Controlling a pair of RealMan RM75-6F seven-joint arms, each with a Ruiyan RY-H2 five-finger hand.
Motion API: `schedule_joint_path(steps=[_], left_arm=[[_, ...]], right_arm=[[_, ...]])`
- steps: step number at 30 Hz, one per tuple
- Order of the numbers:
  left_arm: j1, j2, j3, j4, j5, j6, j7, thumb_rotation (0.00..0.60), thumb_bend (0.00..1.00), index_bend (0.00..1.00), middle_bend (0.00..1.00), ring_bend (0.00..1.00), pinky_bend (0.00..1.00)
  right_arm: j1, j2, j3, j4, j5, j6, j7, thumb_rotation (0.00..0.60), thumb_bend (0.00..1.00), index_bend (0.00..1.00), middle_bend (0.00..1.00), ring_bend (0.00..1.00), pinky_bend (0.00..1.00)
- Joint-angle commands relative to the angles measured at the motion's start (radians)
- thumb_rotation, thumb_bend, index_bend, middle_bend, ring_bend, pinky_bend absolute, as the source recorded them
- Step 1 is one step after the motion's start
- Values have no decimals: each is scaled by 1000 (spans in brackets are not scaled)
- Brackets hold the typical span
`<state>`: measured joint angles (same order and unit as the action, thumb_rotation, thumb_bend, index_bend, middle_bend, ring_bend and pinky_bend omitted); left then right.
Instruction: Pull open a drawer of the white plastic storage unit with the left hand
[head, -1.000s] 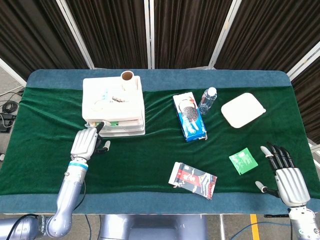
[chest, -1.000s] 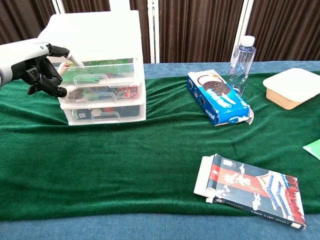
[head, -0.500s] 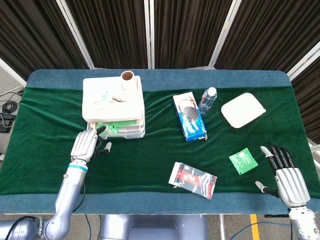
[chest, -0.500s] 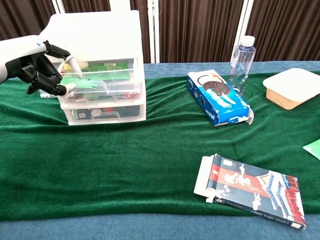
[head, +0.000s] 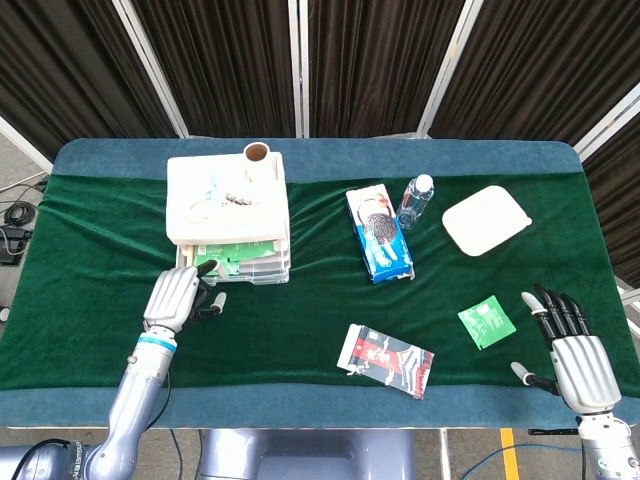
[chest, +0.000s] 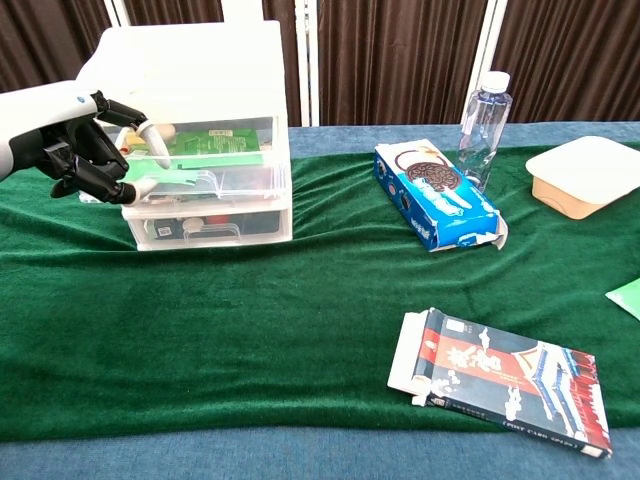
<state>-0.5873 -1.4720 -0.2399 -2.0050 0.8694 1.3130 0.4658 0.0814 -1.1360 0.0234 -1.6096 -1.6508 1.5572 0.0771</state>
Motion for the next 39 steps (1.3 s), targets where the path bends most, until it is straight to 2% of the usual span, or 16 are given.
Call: schedule_joint_path(steps=[1, 25, 39], left_arm=[[0, 2, 3, -2, 0, -2, -2, 600, 441, 604, 963, 808, 788], [10, 28, 25, -32, 34, -1, -22, 600, 440, 740, 962, 807, 788], [17, 31, 46, -39, 46, -1, -20, 600, 438, 731, 962, 808, 788]], right_arm=[[-1, 1, 0, 0, -1, 2, 1, 600, 36, 0, 0, 0, 0], [-1, 1, 0, -1, -2, 3, 3, 600, 36, 0, 0, 0, 0], [-1, 2, 0, -1, -2, 4, 3, 600, 36, 0, 0, 0, 0]])
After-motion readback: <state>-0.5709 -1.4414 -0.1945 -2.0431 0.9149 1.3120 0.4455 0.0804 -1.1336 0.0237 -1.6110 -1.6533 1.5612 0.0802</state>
